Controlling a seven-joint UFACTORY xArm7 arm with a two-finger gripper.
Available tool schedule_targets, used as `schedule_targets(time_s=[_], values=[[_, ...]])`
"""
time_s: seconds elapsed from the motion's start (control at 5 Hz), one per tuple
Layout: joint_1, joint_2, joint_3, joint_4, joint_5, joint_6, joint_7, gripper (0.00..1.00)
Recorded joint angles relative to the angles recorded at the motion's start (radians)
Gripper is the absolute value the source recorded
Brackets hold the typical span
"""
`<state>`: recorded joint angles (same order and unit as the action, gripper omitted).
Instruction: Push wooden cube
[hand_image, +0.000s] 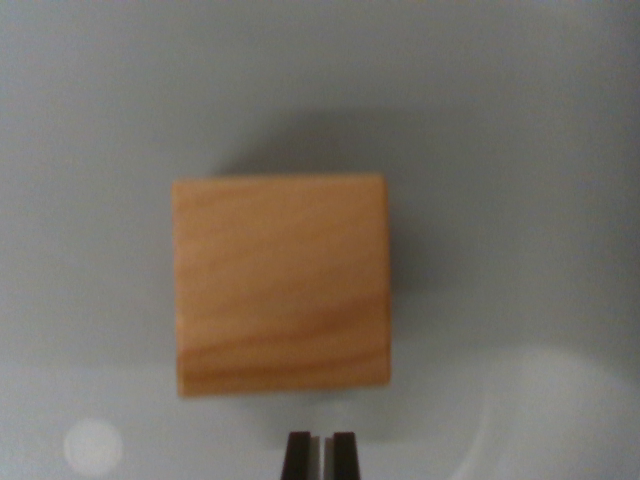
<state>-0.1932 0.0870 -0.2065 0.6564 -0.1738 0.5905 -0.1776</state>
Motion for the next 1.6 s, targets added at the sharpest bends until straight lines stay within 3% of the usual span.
schedule_targets(time_s=[0.2,0.4,0.6,0.8,1.0,1.2,1.4,1.6], values=[[0.0000,0.000,0.000,0.000,0.0000,0.000,0.000,1.00],[0.0054,0.035,0.007,0.046,0.0130,0.012,0.001,1.00],[0.0054,0.035,0.007,0.046,0.0130,0.012,0.001,1.00],[0.0109,0.071,0.014,0.094,0.0263,0.024,0.003,1.00],[0.0109,0.071,0.014,0.094,0.0263,0.024,0.003,1.00],[0.0164,0.107,0.021,0.141,0.0395,0.036,0.004,1.00],[0.0164,0.107,0.021,0.141,0.0395,0.036,0.004,1.00],[0.0215,0.140,0.028,0.184,0.0516,0.048,0.006,1.00]])
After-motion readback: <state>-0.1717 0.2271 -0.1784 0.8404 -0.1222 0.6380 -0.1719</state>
